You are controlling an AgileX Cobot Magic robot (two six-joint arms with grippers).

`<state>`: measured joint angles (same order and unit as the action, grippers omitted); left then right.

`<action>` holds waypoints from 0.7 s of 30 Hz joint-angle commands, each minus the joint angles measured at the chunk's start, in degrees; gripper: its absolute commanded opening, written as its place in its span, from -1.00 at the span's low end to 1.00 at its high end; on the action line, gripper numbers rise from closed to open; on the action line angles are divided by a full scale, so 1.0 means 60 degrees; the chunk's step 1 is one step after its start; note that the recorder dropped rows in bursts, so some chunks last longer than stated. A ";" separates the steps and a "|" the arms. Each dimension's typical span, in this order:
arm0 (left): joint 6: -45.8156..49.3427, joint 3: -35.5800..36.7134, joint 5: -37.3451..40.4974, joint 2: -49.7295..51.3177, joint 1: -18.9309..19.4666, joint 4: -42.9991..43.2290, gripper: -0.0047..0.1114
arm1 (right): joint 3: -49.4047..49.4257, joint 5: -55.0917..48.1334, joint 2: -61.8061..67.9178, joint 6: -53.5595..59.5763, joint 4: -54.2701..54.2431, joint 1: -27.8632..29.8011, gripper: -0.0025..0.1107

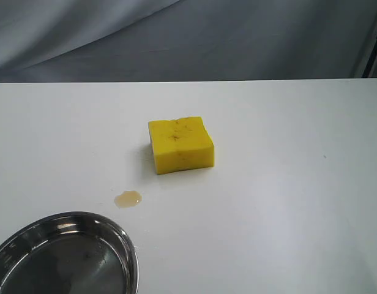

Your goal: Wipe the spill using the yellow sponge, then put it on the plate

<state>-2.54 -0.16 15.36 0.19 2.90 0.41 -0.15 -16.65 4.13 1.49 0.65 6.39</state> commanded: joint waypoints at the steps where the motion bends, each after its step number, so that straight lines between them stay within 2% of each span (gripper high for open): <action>1: -0.0023 0.0027 -0.0023 -0.0032 0.0030 -0.0068 -0.92 | 0.0025 0.0110 0.0029 0.0013 0.0120 -0.0030 -0.96; 14: -0.0023 0.0027 -0.0023 -0.0032 0.0030 -0.0068 -0.92 | 0.0025 0.0110 0.0029 0.0013 0.0120 -0.0030 -0.96; 16: -0.0005 0.0027 -0.0479 -0.0032 0.0030 0.0482 -0.92 | 0.0025 0.0110 0.0029 0.0013 0.0120 -0.0030 -0.96; 19: -0.1223 0.0027 -0.2344 -0.0032 0.0030 -0.1582 -0.92 | 0.0025 0.0110 0.0029 0.0013 0.0120 -0.0030 -0.96; 20: -0.1325 0.0027 -0.2793 -0.0032 0.0030 -0.1670 -0.92 | 0.0025 0.0110 0.0029 0.0013 0.0120 -0.0030 -0.96; 21: -0.1460 0.0027 -0.3803 -0.0032 0.0030 -0.2100 -0.92 | 0.0025 0.0110 0.0029 0.0013 0.0120 -0.0030 -0.96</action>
<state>-9.06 -0.16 1.19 0.19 2.90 -7.93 -0.15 -16.65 4.13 1.49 0.65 6.39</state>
